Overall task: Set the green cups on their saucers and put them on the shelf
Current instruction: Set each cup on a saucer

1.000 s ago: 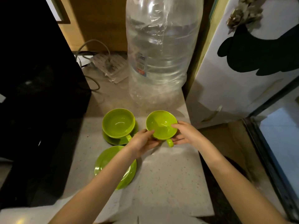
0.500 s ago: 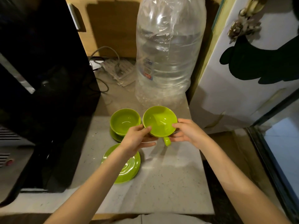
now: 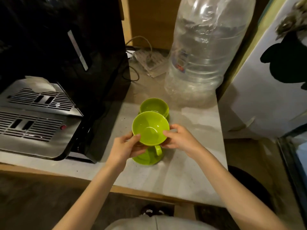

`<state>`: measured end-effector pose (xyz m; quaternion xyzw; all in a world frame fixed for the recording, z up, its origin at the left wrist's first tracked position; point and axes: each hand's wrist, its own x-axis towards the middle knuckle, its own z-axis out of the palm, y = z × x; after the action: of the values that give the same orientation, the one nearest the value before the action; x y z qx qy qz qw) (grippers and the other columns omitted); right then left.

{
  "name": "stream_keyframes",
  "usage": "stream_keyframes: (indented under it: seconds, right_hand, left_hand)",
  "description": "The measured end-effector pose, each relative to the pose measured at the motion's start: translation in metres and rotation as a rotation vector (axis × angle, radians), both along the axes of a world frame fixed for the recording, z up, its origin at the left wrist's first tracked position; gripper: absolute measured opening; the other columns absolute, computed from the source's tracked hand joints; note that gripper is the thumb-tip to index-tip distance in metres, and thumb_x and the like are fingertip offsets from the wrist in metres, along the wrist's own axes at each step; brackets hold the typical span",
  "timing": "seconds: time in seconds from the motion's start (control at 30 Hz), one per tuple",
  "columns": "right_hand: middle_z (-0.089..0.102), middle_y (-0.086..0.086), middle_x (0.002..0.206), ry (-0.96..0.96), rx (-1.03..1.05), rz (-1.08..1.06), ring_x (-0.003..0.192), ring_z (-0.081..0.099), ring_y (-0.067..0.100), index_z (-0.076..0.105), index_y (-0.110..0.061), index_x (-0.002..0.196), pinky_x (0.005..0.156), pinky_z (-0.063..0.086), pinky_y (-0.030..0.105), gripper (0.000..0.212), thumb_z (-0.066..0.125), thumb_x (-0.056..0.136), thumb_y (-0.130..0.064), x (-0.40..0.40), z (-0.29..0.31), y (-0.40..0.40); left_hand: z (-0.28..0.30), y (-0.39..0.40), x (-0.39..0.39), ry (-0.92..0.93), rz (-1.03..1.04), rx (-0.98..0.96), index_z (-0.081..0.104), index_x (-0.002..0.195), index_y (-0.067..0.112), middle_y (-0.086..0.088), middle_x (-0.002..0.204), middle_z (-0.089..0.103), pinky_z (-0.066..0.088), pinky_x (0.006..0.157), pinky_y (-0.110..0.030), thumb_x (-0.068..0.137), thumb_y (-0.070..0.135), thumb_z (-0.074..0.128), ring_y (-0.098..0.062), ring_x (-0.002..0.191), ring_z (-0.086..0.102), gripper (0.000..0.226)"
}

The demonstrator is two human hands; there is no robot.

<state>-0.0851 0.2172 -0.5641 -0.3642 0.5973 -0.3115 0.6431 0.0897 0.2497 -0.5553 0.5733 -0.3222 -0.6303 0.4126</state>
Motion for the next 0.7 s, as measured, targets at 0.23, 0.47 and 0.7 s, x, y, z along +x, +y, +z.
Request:
stream_keyframes:
  seconds: [0.23,0.47,0.7]
  right_hand:
    - [0.056,0.019,0.102,0.112,0.035,0.094,0.081,0.063,0.027,0.045,-0.003,0.122,0.053,0.056,0.023,0.034,0.054,0.090,-0.007,0.019,-0.021,0.017]
    - [0.053,0.016,0.114,0.203,0.022,0.071,0.107,0.061,0.038,0.044,0.000,0.129,0.077,0.055,0.037,0.042,0.054,0.090,-0.008,0.020,-0.023,0.021]
    - [0.054,0.021,0.127,0.228,0.014,0.036,0.105,0.062,0.035,0.045,-0.004,0.130,0.074,0.057,0.036,0.044,0.056,0.089,-0.013,0.017,-0.029,0.022]
  left_hand:
    - [-0.029,0.018,0.020,-0.007,0.043,0.134,0.061,0.108,0.003,-0.021,0.089,0.069,0.059,0.059,-0.023,0.086,0.012,0.055,-0.016,0.061,0.071,0.024]
    - [-0.039,0.018,0.020,-0.034,0.042,0.151,0.062,0.107,0.003,-0.017,0.083,0.069,0.058,0.055,-0.021,0.085,0.011,0.057,-0.014,0.057,0.070,0.024]
    - [-0.042,0.016,0.017,-0.064,-0.005,0.143,0.057,0.118,0.002,-0.015,0.085,0.070,0.058,0.055,-0.021,0.085,0.012,0.057,-0.013,0.057,0.071,0.034]
